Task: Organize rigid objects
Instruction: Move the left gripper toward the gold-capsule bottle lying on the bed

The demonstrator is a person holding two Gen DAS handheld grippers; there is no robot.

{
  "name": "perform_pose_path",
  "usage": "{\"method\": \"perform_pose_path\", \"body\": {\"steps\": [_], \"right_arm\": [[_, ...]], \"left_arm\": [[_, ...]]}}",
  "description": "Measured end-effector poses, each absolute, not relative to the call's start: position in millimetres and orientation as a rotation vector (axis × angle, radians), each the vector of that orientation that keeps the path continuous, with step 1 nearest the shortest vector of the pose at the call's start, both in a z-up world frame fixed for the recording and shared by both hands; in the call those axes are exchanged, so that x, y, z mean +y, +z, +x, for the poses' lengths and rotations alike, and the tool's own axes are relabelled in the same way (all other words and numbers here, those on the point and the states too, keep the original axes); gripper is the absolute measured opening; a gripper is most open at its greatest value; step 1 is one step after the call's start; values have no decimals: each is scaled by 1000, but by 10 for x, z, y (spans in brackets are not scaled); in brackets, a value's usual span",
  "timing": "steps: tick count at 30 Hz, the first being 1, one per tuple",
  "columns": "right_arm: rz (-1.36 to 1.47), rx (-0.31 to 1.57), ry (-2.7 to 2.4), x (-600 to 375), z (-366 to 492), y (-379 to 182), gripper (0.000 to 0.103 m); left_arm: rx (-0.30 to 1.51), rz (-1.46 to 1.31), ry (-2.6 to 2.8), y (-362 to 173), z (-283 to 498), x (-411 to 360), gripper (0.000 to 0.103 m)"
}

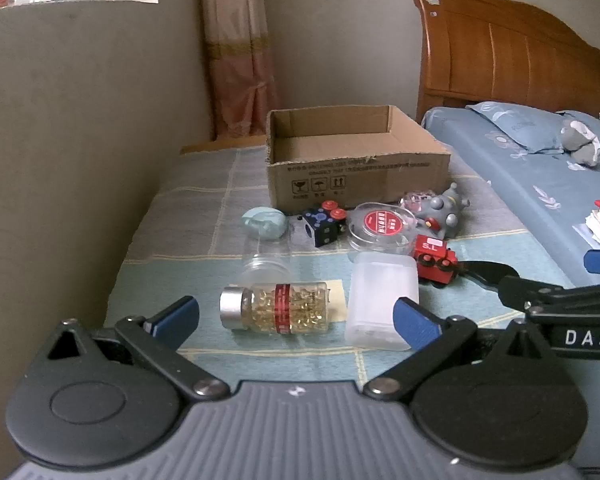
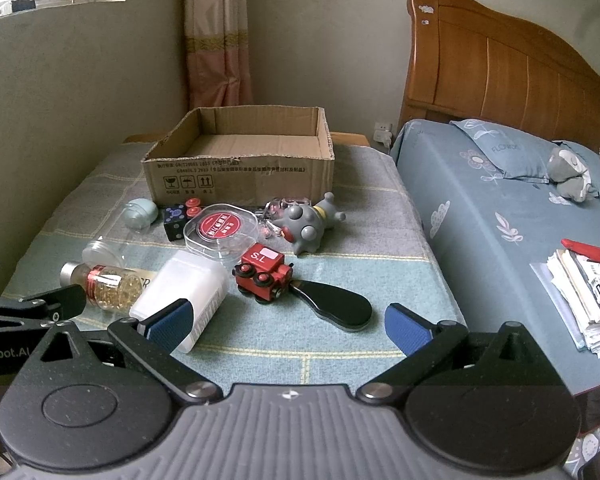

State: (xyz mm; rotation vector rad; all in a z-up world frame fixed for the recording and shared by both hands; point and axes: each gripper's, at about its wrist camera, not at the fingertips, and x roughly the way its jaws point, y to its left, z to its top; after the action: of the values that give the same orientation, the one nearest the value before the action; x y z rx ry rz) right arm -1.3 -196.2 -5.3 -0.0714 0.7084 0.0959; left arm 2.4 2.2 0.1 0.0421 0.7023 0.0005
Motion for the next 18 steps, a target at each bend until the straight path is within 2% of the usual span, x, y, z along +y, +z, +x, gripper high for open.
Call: {"method": "perform_pose_path", "body": {"steps": [18], "right_arm": [[-99, 705, 94, -1919, 35, -76, 103]], "left_arm": [[696, 34, -20, -46, 102, 52, 102]]}}
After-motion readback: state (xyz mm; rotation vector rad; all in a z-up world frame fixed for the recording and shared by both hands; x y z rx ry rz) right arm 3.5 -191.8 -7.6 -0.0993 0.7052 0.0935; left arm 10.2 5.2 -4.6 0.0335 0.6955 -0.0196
